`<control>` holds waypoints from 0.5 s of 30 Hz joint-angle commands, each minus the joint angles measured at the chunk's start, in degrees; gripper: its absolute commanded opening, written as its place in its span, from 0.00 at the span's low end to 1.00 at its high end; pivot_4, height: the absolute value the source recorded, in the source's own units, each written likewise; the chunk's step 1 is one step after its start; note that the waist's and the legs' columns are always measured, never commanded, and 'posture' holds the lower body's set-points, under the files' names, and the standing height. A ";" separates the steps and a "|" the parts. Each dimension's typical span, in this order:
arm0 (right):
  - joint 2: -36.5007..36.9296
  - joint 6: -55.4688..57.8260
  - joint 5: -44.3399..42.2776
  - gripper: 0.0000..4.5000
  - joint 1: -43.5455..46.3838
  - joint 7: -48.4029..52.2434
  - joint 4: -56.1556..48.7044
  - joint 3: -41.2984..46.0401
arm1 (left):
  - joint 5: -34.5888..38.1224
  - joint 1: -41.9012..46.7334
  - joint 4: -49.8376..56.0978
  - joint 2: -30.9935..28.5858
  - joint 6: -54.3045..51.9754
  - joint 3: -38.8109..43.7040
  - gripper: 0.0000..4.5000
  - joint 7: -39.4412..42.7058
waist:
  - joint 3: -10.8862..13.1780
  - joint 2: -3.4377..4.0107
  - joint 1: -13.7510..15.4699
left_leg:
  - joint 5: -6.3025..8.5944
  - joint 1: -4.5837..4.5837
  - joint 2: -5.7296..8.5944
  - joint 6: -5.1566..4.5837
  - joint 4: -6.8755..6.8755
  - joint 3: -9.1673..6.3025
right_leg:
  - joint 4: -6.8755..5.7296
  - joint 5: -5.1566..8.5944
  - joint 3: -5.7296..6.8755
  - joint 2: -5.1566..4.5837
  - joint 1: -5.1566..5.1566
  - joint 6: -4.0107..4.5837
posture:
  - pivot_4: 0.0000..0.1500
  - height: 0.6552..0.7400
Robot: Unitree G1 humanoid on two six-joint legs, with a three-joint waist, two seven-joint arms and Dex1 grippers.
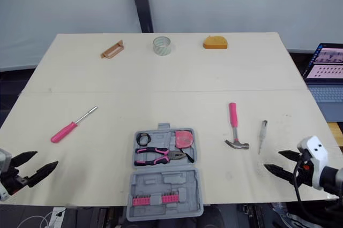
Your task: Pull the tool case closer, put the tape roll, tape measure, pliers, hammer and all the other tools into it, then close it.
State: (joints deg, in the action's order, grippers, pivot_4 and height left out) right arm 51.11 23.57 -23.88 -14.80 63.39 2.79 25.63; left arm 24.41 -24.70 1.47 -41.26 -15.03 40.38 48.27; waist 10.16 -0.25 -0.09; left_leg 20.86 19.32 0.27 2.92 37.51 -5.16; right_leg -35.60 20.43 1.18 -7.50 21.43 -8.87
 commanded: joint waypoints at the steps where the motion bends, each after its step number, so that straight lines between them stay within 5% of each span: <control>1: -0.03 -1.83 -0.31 0.99 -0.43 -0.13 0.07 2.09 | -0.10 1.29 0.24 -1.20 0.48 -0.12 1.00 0.15 | 0.00 0.01 -0.04 | 0.00 0.00 -0.01 0.00 0.00 0.01 | 0.00 0.00 0.00 0.00 0.00 0.00 | 1.00 1.00; 7: 0.17 -2.73 -1.45 0.99 0.10 1.31 -0.64 0.98 | -0.24 2.30 2.49 -2.25 -1.29 -4.17 1.00 1.80 | 0.01 0.02 0.00 | 0.00 -0.01 -0.01 0.00 -0.01 0.02 | 0.01 -0.01 0.00 0.00 0.00 -0.01 | 1.00 1.00; 15: 0.25 4.81 -3.67 0.99 5.10 1.82 -19.10 -12.50 | -0.67 3.44 16.50 -2.37 -7.37 -20.21 1.00 2.93 | 0.03 0.06 0.05 | -0.01 -0.01 -0.06 0.02 0.05 0.02 | -0.03 -0.05 -0.04 0.01 0.00 -0.03 | 1.00 1.00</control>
State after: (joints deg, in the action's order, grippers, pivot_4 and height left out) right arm 51.13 27.36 -26.77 -10.13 65.25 -13.13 14.31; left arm 24.18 -21.13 15.45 -43.21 -21.55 21.30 51.02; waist 10.18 -0.18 -0.03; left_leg 20.85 19.32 0.21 2.94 37.56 -5.16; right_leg -35.62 20.38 1.16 -7.49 21.43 -8.90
